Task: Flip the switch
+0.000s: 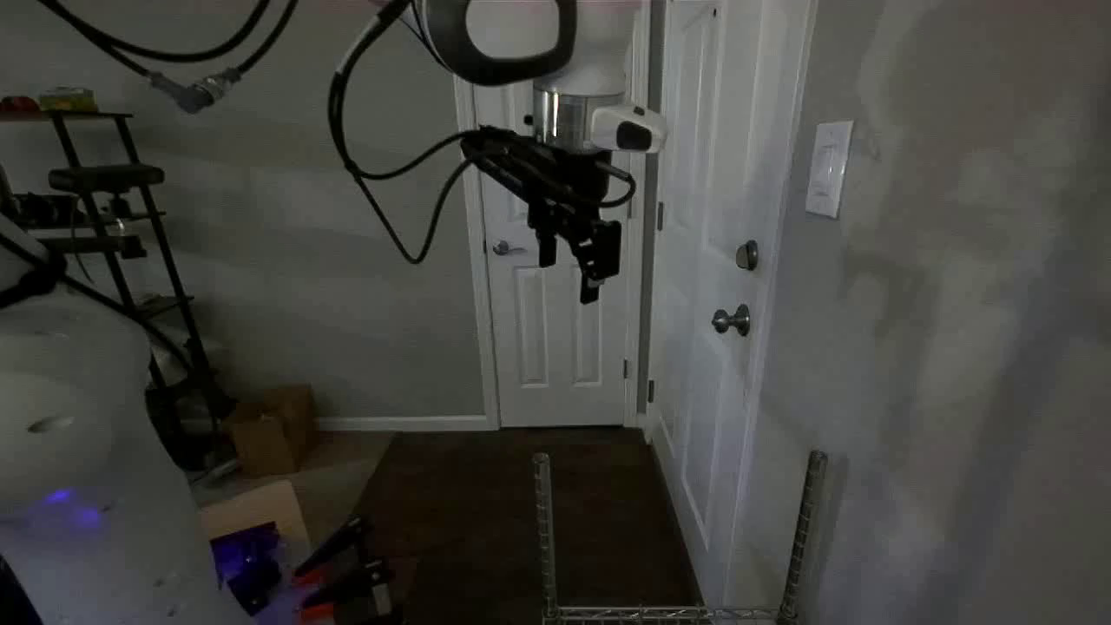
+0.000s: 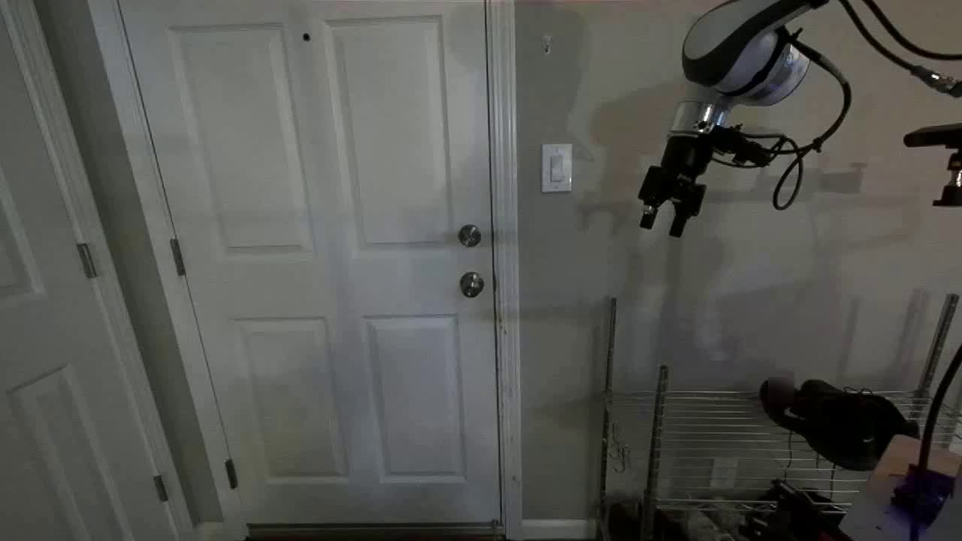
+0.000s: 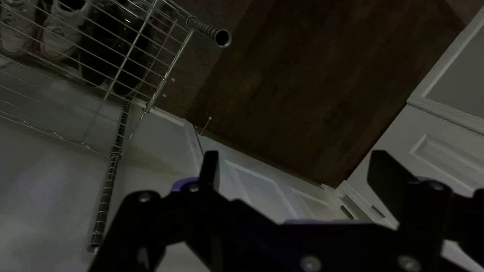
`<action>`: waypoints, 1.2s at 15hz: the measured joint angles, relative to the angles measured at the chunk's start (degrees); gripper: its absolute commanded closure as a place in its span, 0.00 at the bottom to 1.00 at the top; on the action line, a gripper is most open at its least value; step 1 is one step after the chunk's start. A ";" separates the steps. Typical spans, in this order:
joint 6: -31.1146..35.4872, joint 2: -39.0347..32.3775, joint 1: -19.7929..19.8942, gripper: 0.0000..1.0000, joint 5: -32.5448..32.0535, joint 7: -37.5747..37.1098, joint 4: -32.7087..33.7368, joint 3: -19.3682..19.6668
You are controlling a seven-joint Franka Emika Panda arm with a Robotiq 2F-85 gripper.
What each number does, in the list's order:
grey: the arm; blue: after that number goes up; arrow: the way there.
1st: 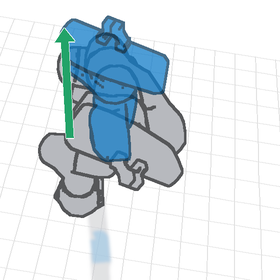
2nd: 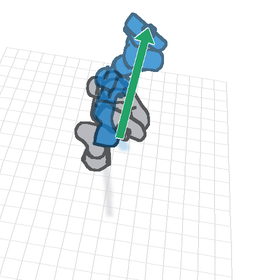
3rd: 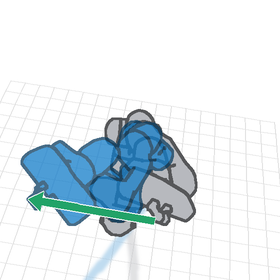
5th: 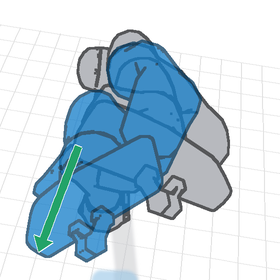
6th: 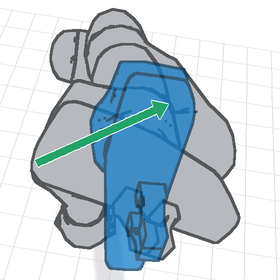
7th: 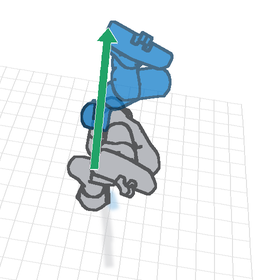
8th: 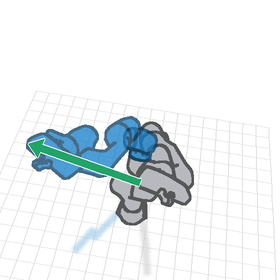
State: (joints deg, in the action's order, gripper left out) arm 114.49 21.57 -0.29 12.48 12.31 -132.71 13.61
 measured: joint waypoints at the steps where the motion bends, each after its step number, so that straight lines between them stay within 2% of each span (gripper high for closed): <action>1: 0.00 0.00 0.00 0.00 0.00 0.00 0.00 0.00; 16: 0.00 0.00 0.00 0.00 0.00 0.00 0.00 0.00; 17: 0.00 0.00 0.00 0.25 0.00 0.00 0.00 0.00; 18: 0.00 0.00 0.00 0.26 0.00 0.00 0.00 0.00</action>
State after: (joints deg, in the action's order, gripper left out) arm 114.49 21.56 -0.29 12.48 12.31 -132.71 13.61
